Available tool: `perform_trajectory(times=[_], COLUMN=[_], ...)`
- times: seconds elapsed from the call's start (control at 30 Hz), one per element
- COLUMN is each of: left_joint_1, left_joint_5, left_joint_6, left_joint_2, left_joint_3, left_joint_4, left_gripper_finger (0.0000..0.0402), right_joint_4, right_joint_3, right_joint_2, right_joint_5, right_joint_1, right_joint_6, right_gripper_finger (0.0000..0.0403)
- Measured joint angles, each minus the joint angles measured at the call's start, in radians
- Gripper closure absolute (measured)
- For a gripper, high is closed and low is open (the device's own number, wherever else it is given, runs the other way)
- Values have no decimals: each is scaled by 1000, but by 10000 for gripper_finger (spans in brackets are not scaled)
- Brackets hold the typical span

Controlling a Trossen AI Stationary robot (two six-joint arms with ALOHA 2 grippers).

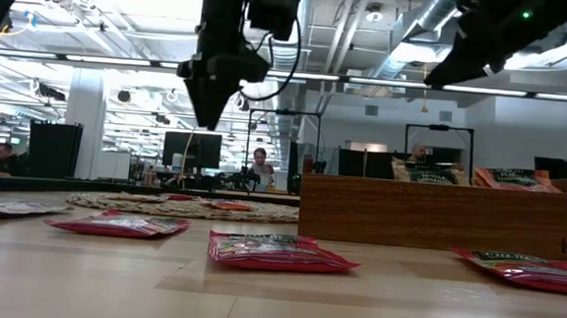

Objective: Pick & Place Tea
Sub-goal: Put the brown tea bag into the middle section of the brown bin

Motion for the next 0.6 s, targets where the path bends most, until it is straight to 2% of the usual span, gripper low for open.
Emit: perform_trajectory(times=[0.17, 0.3, 0.6], left_joint_1=[37, 41, 43], left_joint_5=[66, 107, 138], left_joint_6=[-36, -51, -28], left_joint_2=[0, -1, -1], left_joint_3=[0, -30, -264], left_joint_4=[-100, -97, -70], left_gripper_finger=[224, 224, 224], right_joint_4=[-51, -52, -51], right_joint_3=[0, 0, 0], right_joint_2=[0, 0, 0], right_joint_5=[-8, -8, -8], right_joint_1=[23, 46, 82], right_joint_6=[47, 63, 65], right_gripper_finger=[227, 227, 229])
